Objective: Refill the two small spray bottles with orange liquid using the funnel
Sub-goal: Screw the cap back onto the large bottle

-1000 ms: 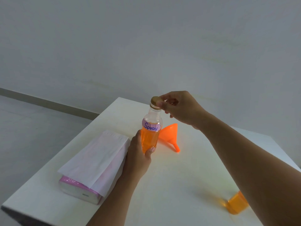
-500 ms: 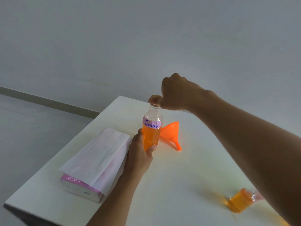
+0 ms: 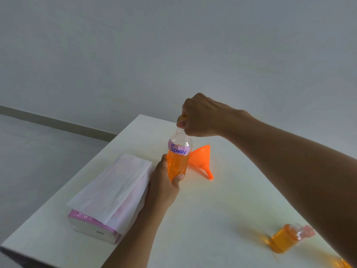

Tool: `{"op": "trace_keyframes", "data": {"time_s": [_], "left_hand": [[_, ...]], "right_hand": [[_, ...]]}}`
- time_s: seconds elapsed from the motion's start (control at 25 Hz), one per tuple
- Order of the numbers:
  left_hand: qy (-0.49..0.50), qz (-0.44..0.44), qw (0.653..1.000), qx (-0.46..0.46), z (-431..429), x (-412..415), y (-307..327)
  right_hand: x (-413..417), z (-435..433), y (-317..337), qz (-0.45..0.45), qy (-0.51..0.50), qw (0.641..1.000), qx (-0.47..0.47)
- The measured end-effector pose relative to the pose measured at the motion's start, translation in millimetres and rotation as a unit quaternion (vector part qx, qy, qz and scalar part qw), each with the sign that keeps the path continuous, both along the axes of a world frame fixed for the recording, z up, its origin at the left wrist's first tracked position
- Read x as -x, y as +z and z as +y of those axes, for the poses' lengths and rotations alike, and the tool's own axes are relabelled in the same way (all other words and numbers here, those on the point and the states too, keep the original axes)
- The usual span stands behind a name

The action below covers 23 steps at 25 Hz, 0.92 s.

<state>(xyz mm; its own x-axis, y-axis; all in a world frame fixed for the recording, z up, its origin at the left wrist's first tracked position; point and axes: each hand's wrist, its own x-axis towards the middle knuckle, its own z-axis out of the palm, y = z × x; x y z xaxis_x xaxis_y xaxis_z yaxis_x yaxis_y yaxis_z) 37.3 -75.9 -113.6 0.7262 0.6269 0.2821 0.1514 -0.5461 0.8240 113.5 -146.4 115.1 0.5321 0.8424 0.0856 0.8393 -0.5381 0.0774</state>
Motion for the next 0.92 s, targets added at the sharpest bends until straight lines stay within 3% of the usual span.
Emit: {"op": "trace_keyframes", "data": {"time_s": [0.24,0.36,0.68,0.92], "left_hand": [[-0.002,-0.010,1.000,0.006,3,0,-1],[0.000,-0.009,1.000,0.007,2,-1,-1],[0.016,-0.005,1.000,0.014,-2,1,3],[0.004,-0.010,1.000,0.005,-2,4,3]], "right_hand": [[-16,-11,12,0.062,0.077,0.995,0.017],[-13,-9,8,0.042,0.083,0.996,0.000],[5,8,0,0.019,-0.012,1.000,-0.020],[0,-3,-6,0.114,-0.066,0.985,-0.107]]}}
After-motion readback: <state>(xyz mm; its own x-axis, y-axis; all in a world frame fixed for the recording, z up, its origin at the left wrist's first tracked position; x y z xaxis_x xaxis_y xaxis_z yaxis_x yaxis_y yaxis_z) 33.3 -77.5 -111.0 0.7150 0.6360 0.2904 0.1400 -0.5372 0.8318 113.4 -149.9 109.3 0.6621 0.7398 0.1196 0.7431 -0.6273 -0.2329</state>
